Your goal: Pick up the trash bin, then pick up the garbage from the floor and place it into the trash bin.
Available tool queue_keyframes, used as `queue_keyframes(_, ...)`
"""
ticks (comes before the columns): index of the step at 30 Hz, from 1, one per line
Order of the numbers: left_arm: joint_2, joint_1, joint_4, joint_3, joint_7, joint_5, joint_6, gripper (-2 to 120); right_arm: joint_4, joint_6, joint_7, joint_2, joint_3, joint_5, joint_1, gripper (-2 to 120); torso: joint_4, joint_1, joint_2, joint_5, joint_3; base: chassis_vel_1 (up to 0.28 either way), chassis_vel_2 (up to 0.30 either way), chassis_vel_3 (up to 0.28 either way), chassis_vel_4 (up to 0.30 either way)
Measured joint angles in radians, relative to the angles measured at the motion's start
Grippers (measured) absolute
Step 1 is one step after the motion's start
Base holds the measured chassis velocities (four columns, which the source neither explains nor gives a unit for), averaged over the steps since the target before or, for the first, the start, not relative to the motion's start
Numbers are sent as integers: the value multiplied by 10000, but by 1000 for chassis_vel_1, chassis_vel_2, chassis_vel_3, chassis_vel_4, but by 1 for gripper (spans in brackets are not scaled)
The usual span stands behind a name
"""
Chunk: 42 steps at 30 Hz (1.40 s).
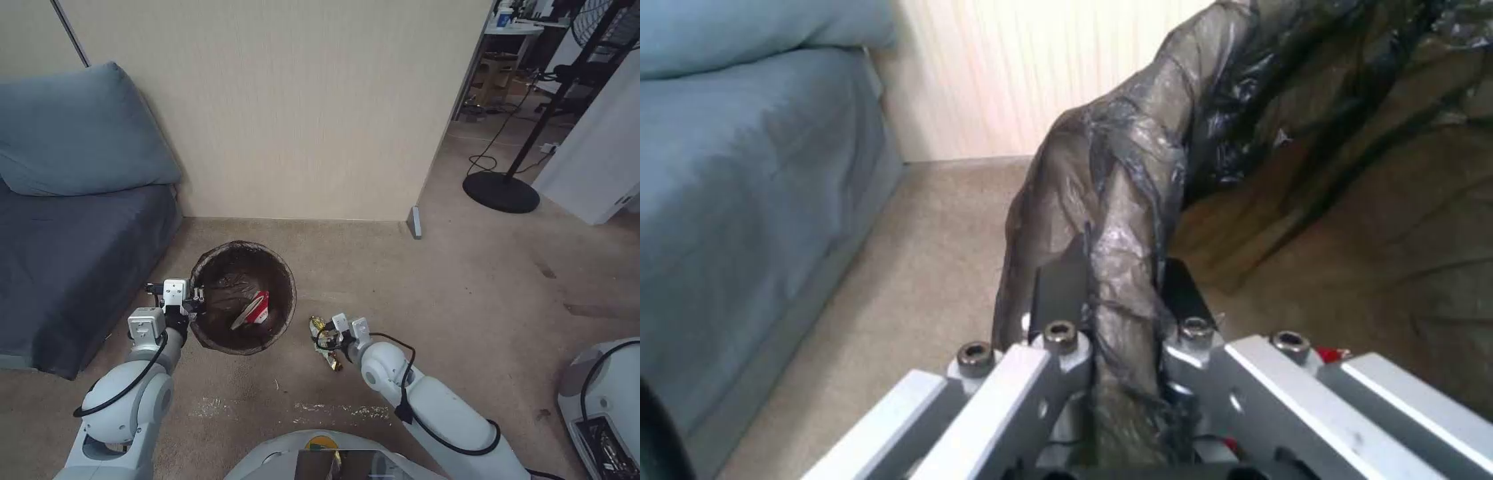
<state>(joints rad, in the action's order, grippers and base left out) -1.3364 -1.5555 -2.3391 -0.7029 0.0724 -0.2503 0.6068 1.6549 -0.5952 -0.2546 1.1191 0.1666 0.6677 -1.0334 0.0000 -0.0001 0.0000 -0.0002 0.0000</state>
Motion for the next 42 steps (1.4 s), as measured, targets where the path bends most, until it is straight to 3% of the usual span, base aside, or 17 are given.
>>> queue_keyframes(17,-38,-14,61,-15,-21,34,-32,3,-1745,-315,-164,987,447,660,820,100,0,0,0,1,0,0,0,0,0)
queue_keyframes(42,-92,37,201,86,-38,32,-46,3,-2888,-385,-589,1493,442,1448,1262,100,1,0,0,1,0,0,0,0,0)
